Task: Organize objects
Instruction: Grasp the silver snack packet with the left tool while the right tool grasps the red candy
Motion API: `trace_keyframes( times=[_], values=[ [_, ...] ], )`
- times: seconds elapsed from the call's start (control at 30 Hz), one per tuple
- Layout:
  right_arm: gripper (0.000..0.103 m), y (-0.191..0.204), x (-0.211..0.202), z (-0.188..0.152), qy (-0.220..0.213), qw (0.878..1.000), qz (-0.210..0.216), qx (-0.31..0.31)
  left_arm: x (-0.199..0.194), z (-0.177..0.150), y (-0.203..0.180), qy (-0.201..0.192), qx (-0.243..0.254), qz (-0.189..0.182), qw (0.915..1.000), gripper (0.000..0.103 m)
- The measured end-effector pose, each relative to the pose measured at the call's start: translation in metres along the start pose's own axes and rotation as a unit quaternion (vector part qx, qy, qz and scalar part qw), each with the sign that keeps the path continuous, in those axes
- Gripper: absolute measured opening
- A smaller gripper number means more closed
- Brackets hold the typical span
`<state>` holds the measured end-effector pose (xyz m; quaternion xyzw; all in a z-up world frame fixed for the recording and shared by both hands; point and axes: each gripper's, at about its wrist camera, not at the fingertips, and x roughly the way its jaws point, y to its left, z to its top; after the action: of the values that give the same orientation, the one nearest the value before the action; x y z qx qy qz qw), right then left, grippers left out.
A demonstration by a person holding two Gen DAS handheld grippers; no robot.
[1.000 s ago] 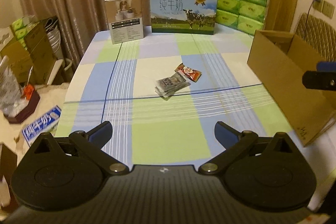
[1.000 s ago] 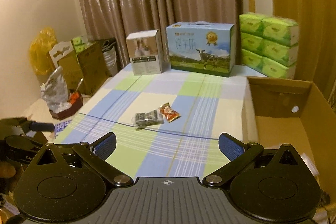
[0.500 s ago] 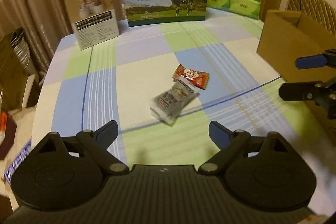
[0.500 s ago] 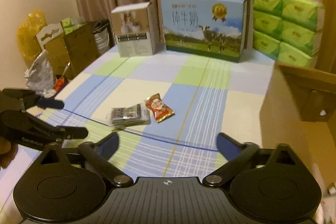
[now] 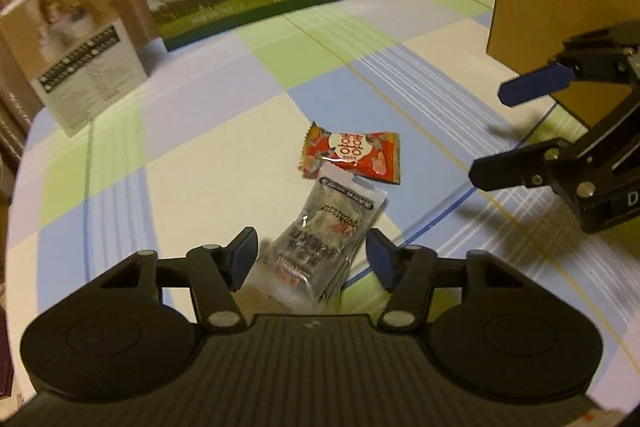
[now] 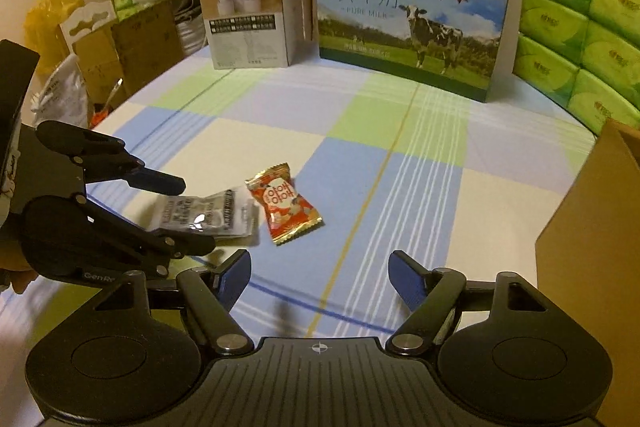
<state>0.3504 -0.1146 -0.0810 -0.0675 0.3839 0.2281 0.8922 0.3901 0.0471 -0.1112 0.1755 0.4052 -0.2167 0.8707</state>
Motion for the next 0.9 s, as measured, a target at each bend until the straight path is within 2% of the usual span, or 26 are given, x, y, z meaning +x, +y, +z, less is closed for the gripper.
trace_keyframes(
  times=[0.03,0.1,0.23,0.33,0.43,0.67,0.73,0.77,0.9],
  values=[
    [0.074,0.000,0.005,0.001,0.002,1.000,0.001,-0.003,0.003,0.000,0.001,0.002,0.001,-0.004,1.0000,0.048],
    [0.073,0.001,0.011,0.004,0.004,1.000,0.007,-0.010,0.003,0.000,0.006,0.001,-0.013,-0.015,0.9998,0.033],
    [0.072,0.006,0.026,0.013,-0.004,0.999,0.025,-0.028,-0.006,-0.009,0.017,-0.001,-0.066,0.005,0.9978,0.032],
    [0.071,0.011,0.041,0.020,-0.011,0.998,0.035,-0.043,-0.012,-0.020,0.027,-0.001,-0.125,0.032,0.9917,0.032],
    [0.068,0.016,0.058,0.025,-0.011,0.997,0.045,-0.058,-0.017,-0.025,0.027,-0.007,-0.147,0.048,0.9879,0.032],
    [0.050,0.022,0.086,0.030,0.003,0.994,0.053,-0.091,-0.016,-0.027,0.023,-0.018,-0.153,0.050,0.9868,0.033],
    [0.040,0.023,0.087,0.029,-0.001,0.995,0.053,-0.088,-0.015,-0.028,0.023,-0.020,-0.154,0.050,0.9866,0.033],
    [0.027,0.024,0.086,0.028,-0.002,0.995,0.050,-0.086,-0.014,-0.027,0.022,-0.022,-0.153,0.050,0.9868,0.033],
    [0.024,0.029,0.078,0.018,-0.008,0.996,0.043,-0.083,-0.013,-0.027,0.022,-0.025,-0.156,0.050,0.9862,0.034]
  ],
)
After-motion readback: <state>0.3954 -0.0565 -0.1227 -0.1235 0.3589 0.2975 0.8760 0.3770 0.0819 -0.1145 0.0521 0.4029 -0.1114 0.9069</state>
